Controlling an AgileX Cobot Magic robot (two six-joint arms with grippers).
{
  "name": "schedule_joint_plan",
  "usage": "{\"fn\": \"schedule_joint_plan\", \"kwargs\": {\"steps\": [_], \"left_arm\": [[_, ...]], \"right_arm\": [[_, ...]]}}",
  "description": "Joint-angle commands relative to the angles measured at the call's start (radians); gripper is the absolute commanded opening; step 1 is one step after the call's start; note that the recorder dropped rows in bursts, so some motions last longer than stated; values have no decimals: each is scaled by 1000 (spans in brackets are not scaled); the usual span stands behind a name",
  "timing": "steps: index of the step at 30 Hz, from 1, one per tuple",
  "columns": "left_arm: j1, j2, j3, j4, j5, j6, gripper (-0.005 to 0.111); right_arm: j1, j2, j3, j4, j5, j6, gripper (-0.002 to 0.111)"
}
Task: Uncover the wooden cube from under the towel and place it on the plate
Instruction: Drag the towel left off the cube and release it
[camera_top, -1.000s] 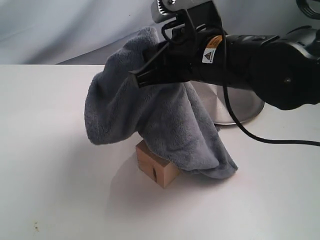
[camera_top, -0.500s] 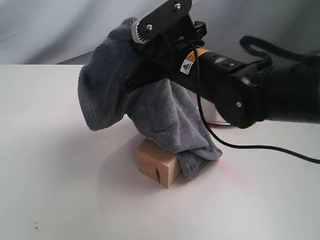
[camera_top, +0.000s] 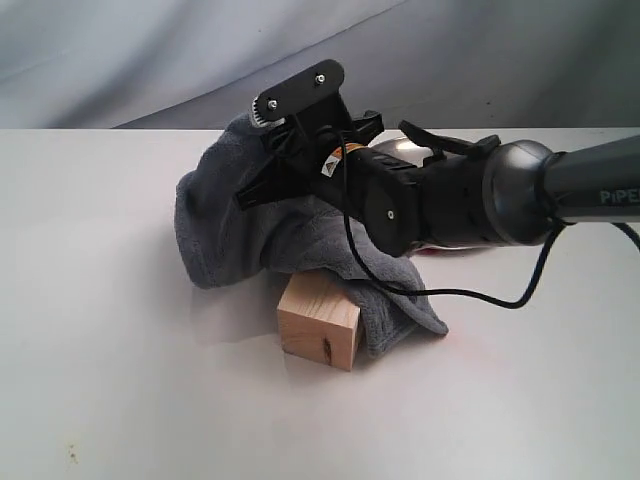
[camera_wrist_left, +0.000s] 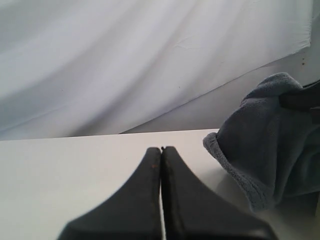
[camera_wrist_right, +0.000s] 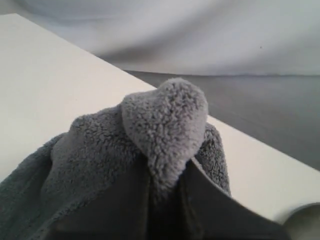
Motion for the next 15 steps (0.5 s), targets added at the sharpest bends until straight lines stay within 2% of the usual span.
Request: {"fn": "schedule_joint_plan", "kwargs": {"steps": [1,3,5,7,12,15], "left_arm": [[2,-4,4,-2,-11,-2,0],[2,-4,4,-2,-11,-2,0],[2,-4,4,-2,-11,-2,0],[2,-4,4,-2,-11,-2,0],[2,-4,4,-2,-11,-2,0],[2,-4,4,-2,-11,-2,0]], "right_arm": [[0,2,-20,51,106,-7,0],[0,4,-20,51,140,-7,2],[0,4,-20,51,165,-7,9],[0,4,-20,51,175,-7,22],[0,4,-20,51,175,-7,63],[0,0,-20,51,175,-7,72]]}}
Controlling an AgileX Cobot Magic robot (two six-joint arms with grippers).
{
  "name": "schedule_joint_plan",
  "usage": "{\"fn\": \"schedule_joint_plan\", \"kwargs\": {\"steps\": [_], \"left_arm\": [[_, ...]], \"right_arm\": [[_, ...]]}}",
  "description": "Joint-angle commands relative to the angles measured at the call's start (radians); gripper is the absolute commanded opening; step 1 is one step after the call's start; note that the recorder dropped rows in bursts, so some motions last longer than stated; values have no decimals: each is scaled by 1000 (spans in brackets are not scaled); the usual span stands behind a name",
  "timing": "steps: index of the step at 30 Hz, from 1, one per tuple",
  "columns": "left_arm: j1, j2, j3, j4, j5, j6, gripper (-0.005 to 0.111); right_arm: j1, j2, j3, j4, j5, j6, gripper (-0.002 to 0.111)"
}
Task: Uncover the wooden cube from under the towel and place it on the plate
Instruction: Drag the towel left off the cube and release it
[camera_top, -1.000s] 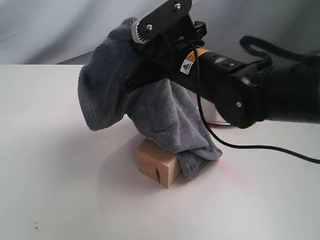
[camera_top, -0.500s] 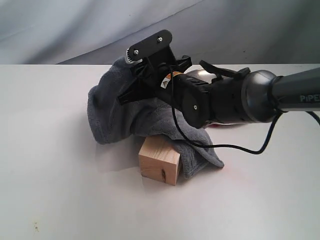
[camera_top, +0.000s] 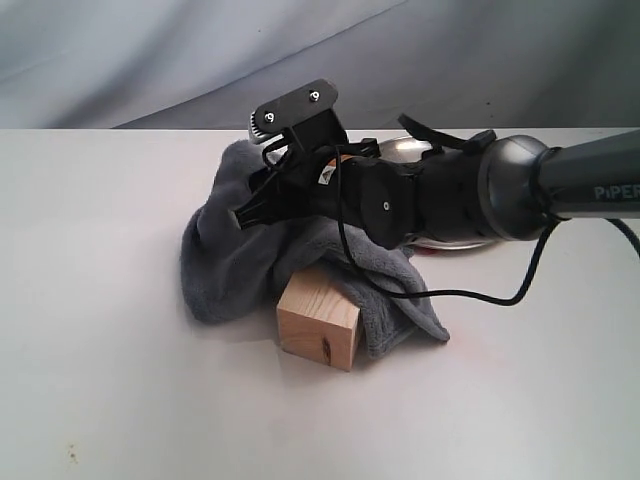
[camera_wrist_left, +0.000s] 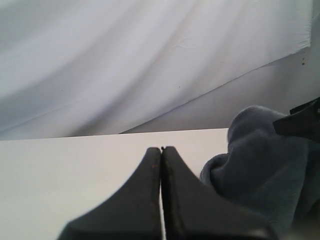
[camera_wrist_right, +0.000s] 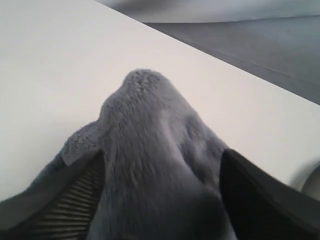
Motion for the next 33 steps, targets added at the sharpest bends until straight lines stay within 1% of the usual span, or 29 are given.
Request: {"fn": "schedule_joint_plan", "kwargs": {"steps": [1,4,7,10,13,16,22,26,30,32,33], "left_arm": [[2,-4,4,-2,-11,-2,0],[2,-4,4,-2,-11,-2,0],[2,-4,4,-2,-11,-2,0],[2,-4,4,-2,-11,-2,0],[2,-4,4,-2,-11,-2,0],[2,-4,4,-2,-11,-2,0],[2,-4,4,-2,-11,-2,0],[2,-4,4,-2,-11,-2,0],[2,-4,4,-2,-11,-2,0],[2,-4,4,-2,-11,-2,0],[2,-4,4,-2,-11,-2,0]], "right_arm": [[0,-8,-4,3,5,-7,72],[0,-45,-4,38,22,-7,72],[2,-108,-4,40,97,-7,72],[2,-184,-4,40,298,-7,72],[2,-234,-4,-10,518,-7,72],[-2,-235,-4,-105,625,22,72],[-30,-217,-4,-440,752,326,72],[-35,-217,-4,-462,837,341,72],[-35,-217,-4,-458,848,338,71],[-35,-217,-4,-455,855,338,69],[-35,-217,-4,-455,857,338,65]]}}
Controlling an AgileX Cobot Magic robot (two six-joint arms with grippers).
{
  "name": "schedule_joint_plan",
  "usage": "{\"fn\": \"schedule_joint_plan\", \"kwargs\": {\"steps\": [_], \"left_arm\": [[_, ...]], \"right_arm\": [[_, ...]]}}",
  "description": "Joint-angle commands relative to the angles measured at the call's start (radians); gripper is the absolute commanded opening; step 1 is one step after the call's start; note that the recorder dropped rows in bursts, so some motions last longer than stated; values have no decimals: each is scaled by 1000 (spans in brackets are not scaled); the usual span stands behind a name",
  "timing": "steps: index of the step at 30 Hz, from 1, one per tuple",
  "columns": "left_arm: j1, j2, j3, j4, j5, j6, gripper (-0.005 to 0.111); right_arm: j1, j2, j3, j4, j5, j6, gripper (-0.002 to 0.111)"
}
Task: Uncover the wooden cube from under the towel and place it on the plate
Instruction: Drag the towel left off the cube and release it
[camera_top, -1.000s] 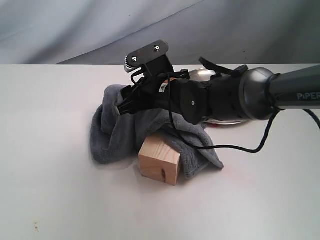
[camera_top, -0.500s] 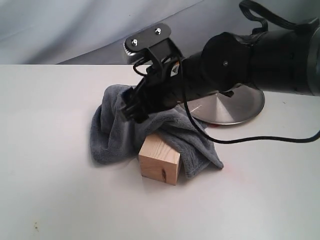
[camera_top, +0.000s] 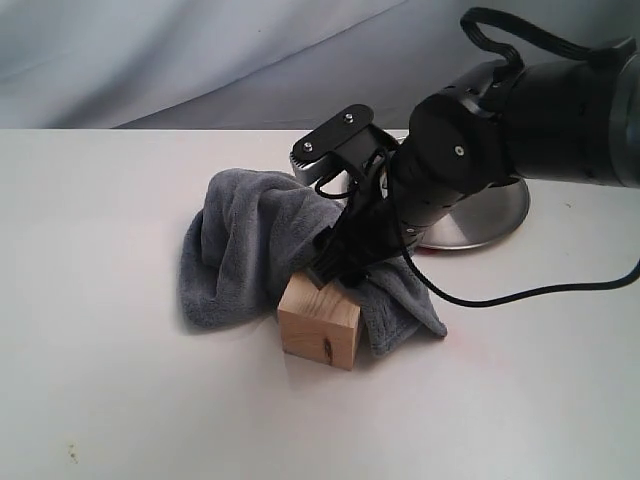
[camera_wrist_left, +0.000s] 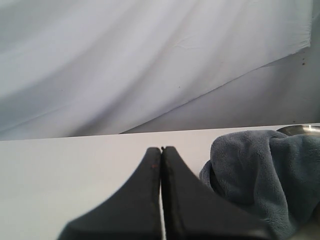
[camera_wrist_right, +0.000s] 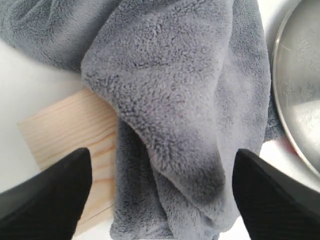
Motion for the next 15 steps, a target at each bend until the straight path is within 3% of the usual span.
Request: {"fn": "schedule_joint_plan", "kwargs": {"steps": [1,5,12,15], "left_arm": [[2,-4,4,-2,-11,-2,0],[2,-4,4,-2,-11,-2,0],[2,-4,4,-2,-11,-2,0],[2,-4,4,-2,-11,-2,0]], "right_arm": [[-4,-1,-2,-8,15,8,62],[-4,6,-2,-8,13,11,47],[-4,41,-2,-16,-20,9,45],[-6,42,-2,-22,-37,9,37]]}}
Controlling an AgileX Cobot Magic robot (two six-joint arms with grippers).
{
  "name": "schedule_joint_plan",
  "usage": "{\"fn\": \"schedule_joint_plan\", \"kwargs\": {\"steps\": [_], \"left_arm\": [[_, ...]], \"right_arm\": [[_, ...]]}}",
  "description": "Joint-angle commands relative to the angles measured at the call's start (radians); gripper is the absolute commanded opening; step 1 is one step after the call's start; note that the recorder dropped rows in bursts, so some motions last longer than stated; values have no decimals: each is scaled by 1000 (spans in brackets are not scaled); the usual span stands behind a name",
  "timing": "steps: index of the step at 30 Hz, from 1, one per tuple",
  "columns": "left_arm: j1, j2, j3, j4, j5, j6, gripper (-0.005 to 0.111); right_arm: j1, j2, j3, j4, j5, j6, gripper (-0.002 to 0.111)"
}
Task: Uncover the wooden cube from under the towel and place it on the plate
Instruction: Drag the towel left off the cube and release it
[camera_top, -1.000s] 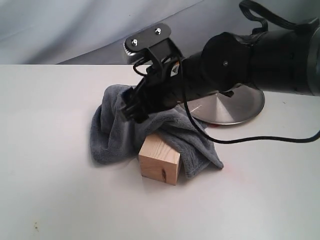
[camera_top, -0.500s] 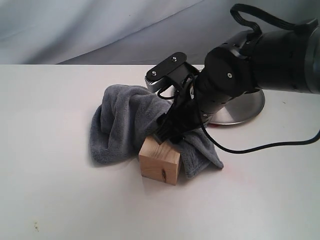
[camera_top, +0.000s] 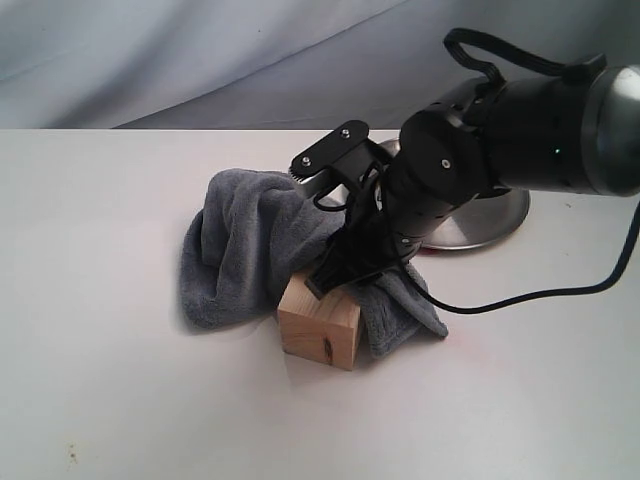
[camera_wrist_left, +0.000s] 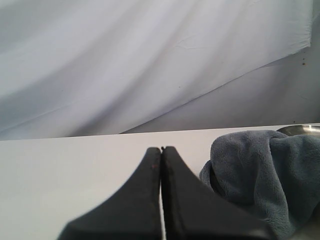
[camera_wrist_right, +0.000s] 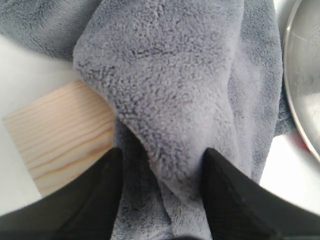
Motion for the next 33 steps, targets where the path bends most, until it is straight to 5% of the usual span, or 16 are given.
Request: {"fn": "schedule_joint_plan", "kwargs": {"steps": [1,5,8,13,19,24,33], "left_arm": [[2,-4,4,-2,-11,-2,0],[2,-4,4,-2,-11,-2,0],[2,-4,4,-2,-11,-2,0],[2,-4,4,-2,-11,-2,0],[2,-4,4,-2,-11,-2,0],[2,-4,4,-2,-11,-2,0],[2,-4,4,-2,-11,-2,0]], "right_arm": [[-6,1,-2,-18,-38,1,32],[-6,1,-2,-16,-38,13,21],[-6,1,-2,-6,-38,24,32],[-6,1,-2,-6,-49,20,67],[-6,34,-2,-6,-56,20,69],[-6,52,-2,-9,-58,20,53],[-6,31,-2,-9,-64,26,0]]}}
